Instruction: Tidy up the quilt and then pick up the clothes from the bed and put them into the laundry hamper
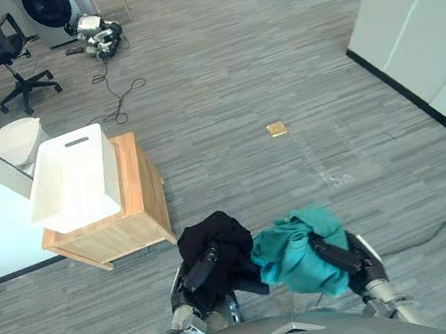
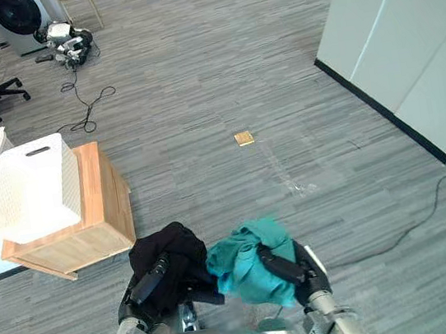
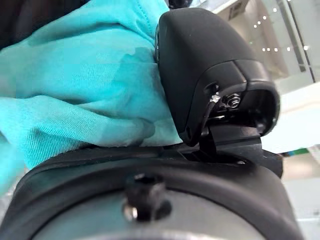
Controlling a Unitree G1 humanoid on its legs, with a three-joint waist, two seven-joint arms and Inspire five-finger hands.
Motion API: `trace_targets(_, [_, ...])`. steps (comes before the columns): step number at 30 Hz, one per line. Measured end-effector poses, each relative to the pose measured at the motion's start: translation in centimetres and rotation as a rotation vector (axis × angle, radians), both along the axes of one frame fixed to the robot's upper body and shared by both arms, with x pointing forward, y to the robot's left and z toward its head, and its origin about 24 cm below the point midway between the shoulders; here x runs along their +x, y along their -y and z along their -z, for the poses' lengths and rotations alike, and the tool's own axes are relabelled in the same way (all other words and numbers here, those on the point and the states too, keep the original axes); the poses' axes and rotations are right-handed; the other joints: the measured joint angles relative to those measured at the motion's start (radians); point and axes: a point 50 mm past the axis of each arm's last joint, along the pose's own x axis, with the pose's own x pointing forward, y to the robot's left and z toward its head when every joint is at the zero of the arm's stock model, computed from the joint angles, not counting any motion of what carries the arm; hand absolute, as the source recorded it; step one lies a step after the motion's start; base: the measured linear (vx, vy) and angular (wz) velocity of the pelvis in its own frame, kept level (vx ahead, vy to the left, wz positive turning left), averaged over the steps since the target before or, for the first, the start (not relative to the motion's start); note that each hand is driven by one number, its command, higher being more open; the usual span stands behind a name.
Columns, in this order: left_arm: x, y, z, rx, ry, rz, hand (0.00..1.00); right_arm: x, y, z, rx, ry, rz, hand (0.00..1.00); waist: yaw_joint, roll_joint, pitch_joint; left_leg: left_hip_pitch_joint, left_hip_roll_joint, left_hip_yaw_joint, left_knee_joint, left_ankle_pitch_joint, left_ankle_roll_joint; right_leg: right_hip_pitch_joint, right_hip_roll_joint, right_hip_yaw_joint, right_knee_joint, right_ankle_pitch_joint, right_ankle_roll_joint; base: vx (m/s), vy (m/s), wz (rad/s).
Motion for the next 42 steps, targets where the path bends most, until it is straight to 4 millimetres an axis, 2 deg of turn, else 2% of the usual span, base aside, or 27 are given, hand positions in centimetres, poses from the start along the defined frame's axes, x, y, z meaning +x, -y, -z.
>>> trace_targets(1, [0.0,0.1,0.0,-0.019,-0.002,-0.008,0.0,0.0,0.2,-0.1,-0.007,0.004,0.001,0.0,-0.001,0.0,0.0,0.002,-0.023,0.038,-0.102,0.03,0.005,0.024,0.0,-0.011,-0.012,-0.005,0.024,0.63,-0.152,0.36])
trace_targets(2, [0.2,0.4,0.0,-0.06,0.002,-0.013,0.0,0.1,0.3,0.0,-0.01,0.002,0.001,0.0,0.005,-0.01,0.0,0.0,-0.072,0.064,-0.213,0.149,0.114,0.053,-0.006,-0.015,-0.015,-0.025,0.056,0.65,-0.105,0.19])
trace_targets(3, [0.3,0.4,-0.2,-0.069,0.001,0.0,0.0,0.1,0.0,0.4,0.0,-0.013,0.002,0.0,0.012,-0.042,-0.014,0.022,-0.103,0.083,-0.253,0.151,0.222,0.061,-0.031,-0.015,-0.015,-0.028,0.064,0.81,-0.114,0.21])
trace_targets(4, [0.4,-0.1,-0.1,-0.093,0.007,0.006,0.0,0.3,-0.3,0.6,0.01,-0.015,0.002,0.0,0.015,-0.039,-0.018,0.019,-0.081,0.086,-0.183,0.115,0.259,0.067,-0.04,-0.008,-0.002,0.017,0.102,0.68,-0.074,0.02])
trace_targets(5, [0.3,-0.4,0.0,-0.108,0.005,-0.021,0.0,0.9,-0.6,0.6,0.015,-0.007,-0.012,0.0,0.022,-0.017,-0.005,-0.009,-0.021,0.096,-0.06,0.06,0.295,0.071,-0.013,0.016,0.02,0.062,0.097,0.66,-0.039,0.02])
trace_targets(6, [0.6,-0.8,-0.1,-0.125,0.024,-0.058,0.0,1.5,-1.7,0.6,0.039,0.0,-0.05,0.0,0.035,-0.019,0.007,-0.032,0.026,0.142,0.091,-0.009,0.239,0.078,0.003,0.044,0.131,0.094,0.098,0.54,0.085,0.2])
trace_targets(7, [0.5,-0.8,0.1,-0.129,0.01,-0.062,0.0,1.4,-2.3,0.5,0.051,0.003,-0.079,0.0,0.031,-0.027,0.001,0.057,-0.045,0.1,-0.132,0.034,0.278,0.008,-0.04,0.042,0.421,0.095,0.149,0.58,0.143,0.6])
trace_targets(8, [0.6,-1.6,0.0,-0.093,0.002,-0.054,0.0,1.6,-3.6,0.8,0.09,-0.005,-0.103,0.0,0.01,-0.079,-0.004,0.104,-0.085,0.084,-0.152,0.007,0.245,-0.088,-0.089,0.094,0.671,0.13,0.18,0.43,0.123,0.9])
trace_targets(10, [0.0,-3.5,0.6,0.003,-0.053,-0.07,0.0,2.5,-6.1,0.5,0.147,0.028,-0.197,0.0,-0.01,-0.121,0.004,0.202,-0.127,0.016,-0.222,-0.012,0.218,-0.32,-0.092,0.194,1.047,0.13,0.171,0.45,-0.007,0.88])
trace_targets(11, [-0.3,-3.7,0.8,0.02,-0.08,-0.084,0.0,2.4,-6.4,0.4,0.157,0.036,-0.217,0.0,-0.016,-0.119,0.009,0.233,-0.129,-0.006,-0.237,-0.013,0.215,-0.362,-0.094,0.19,1.083,0.121,0.155,0.64,-0.105,1.04])
trace_targets(13, [-0.7,-3.8,1.2,0.073,-0.139,-0.133,0.0,1.6,-7.3,-0.2,0.186,0.056,-0.256,0.0,-0.038,-0.109,0.017,0.342,-0.149,-0.128,-0.285,-0.011,0.208,-0.49,-0.105,0.185,1.047,0.061,0.067,0.65,-0.171,1.41])
trace_targets(15, [-0.5,-3.6,1.2,0.099,-0.153,-0.155,0.0,1.1,-7.8,-0.1,0.201,0.047,-0.279,0.0,-0.06,-0.092,0.027,0.414,-0.15,-0.25,-0.317,-0.019,0.187,-0.539,-0.11,0.193,0.857,-0.011,0.022,0.5,-0.196,1.65])
trace_targets(16, [-0.4,-3.6,1.1,0.108,-0.154,-0.161,0.0,1.0,-7.9,-0.1,0.205,0.046,-0.286,0.0,-0.065,-0.087,0.028,0.426,-0.147,-0.293,-0.321,-0.026,0.176,-0.548,-0.1,0.215,0.75,-0.013,0.018,0.53,-0.271,1.94])
trace_targets(17, [-0.2,-3.7,0.9,0.12,-0.151,-0.172,0.0,0.9,-8.1,-0.2,0.212,0.05,-0.297,0.0,-0.067,-0.083,0.03,0.441,-0.142,-0.371,-0.321,-0.044,0.148,-0.548,-0.08,0.296,0.507,-0.001,0.026,0.5,-0.342,1.94])
trace_targets(18, [-0.2,-4.0,0.8,0.131,-0.148,-0.178,0.0,1.0,-8.4,-0.5,0.219,0.063,-0.311,0.0,-0.064,-0.089,0.027,0.449,-0.144,-0.446,-0.307,-0.076,0.112,-0.537,-0.066,0.414,0.287,0.062,0.056,0.5,-0.386,1.94])
trace_targets(19, [-0.3,-4.4,0.7,0.143,-0.147,-0.181,0.0,1.0,-8.7,-0.7,0.226,0.073,-0.322,0.0,-0.062,-0.098,0.027,0.454,-0.145,-0.479,-0.293,-0.097,0.097,-0.528,-0.063,0.464,0.211,0.116,0.071,0.5,-0.482,1.9])
trace_targets(20, [-1.0,-5.6,0.3,0.178,-0.146,-0.185,0.0,1.0,-9.7,-1.3,0.253,0.096,-0.35,0.0,-0.06,-0.137,0.025,0.463,-0.153,-0.53,-0.251,-0.153,0.065,-0.517,-0.063,0.52,0.167,0.25,0.07,0.49,-0.526,1.59])
trace_targets(21, [-1.4,-5.3,0.7,0.166,-0.185,-0.221,0.0,1.7,-9.6,-1.5,0.232,0.108,-0.385,0.0,-0.044,-0.074,0.033,0.47,-0.084,-0.538,-0.204,-0.181,0.042,-0.498,-0.023,0.46,0.241,0.21,0.065,0.46,-0.501,1.46])
trace_targets(23, [-1.9,-4.4,0.9,0.129,-0.198,-0.239,0.0,2.7,-9.1,-1.8,0.199,0.129,-0.393,0.0,-0.033,-0.02,0.032,0.445,-0.004,-0.457,-0.15,-0.157,-0.002,-0.421,-0.01,0.35,0.198,0.171,0.027,0.46,-0.468,1.42])
trace_targets(24, [-1.9,-3.9,1.0,0.103,-0.198,-0.251,0.0,3.4,-8.8,-2.0,0.174,0.141,-0.386,0.0,-0.036,-0.002,0.042,0.418,0.037,-0.369,-0.096,-0.12,-0.034,-0.355,-0.016,0.275,0.158,0.165,0.016,0.44,-0.457,1.93])
trace_targets(25, [-1.9,-3.5,1.1,0.089,-0.197,-0.255,0.0,3.8,-8.7,-2.1,0.158,0.146,-0.371,0.0,-0.031,-0.012,0.049,0.38,0.068,-0.272,-0.018,-0.083,-0.049,-0.285,-0.034,0.213,0.11,0.162,0.01,0.25,-0.269,1.62])
trace_targets(27, [-1.4,-3.6,0.7,0.114,-0.159,-0.228,0.0,4.3,-8.1,-2.3,0.142,0.16,-0.345,0.0,-0.008,-0.024,0.046,0.351,0.078,-0.159,-0.032,-0.09,-0.04,-0.21,-0.063,0.128,0.052,0.161,0.01,0.14,-0.143,1.28])
trace_targets(30, [-0.7,-3.3,-0.2,0.141,-0.091,-0.175,0.0,5.0,-7.2,-2.8,0.123,0.188,-0.301,0.0,-0.01,-0.002,0.029,0.349,0.044,-0.038,-0.259,-0.035,0.006,-0.195,-0.079,0.024,0.032,0.161,0.013,0.16,-0.043,1.12])
trace_targets(32, [-0.5,-3.5,-0.5,0.135,-0.076,-0.173,0.0,5.1,-7.3,-2.8,0.13,0.189,-0.277,0.0,-0.011,-0.018,0.023,0.379,-0.022,-0.071,-0.416,0.04,0.022,-0.193,-0.108,-0.038,0.017,0.17,0.026,0.13,0.018,0.89])
trace_targets(38, [-1.1,-4.4,-0.4,0.226,-0.08,-0.079,0.0,5.4,-8.6,-3.0,0.153,0.192,-0.195,0.0,0.001,-0.046,0.005,0.37,-0.035,-0.154,-0.42,0.045,0.023,-0.143,-0.126,-0.123,0.038,0.171,0.028,0.14,0.04,0.56])
trace_targets(40, [-0.8,-4.1,-0.6,0.24,-0.056,-0.03,0.0,6.3,-8.4,-3.5,0.115,0.214,-0.174,0.0,-0.007,-0.036,0.001,0.369,-0.027,-0.162,-0.422,0.045,0.023,-0.181,-0.145,-0.124,0.141,0.159,0.012,0.07,0.065,0.29])
trace_targets(42, [0.3,-3.9,-1.4,0.265,0.006,0.031,0.0,6.8,-7.6,-3.9,0.076,0.229,-0.114,0.0,-0.026,-0.039,0.001,0.387,-0.041,-0.189,-0.437,0.046,0.026,-0.292,-0.222,-0.107,0.447,0.143,0.003,0.07,0.075,0.47])
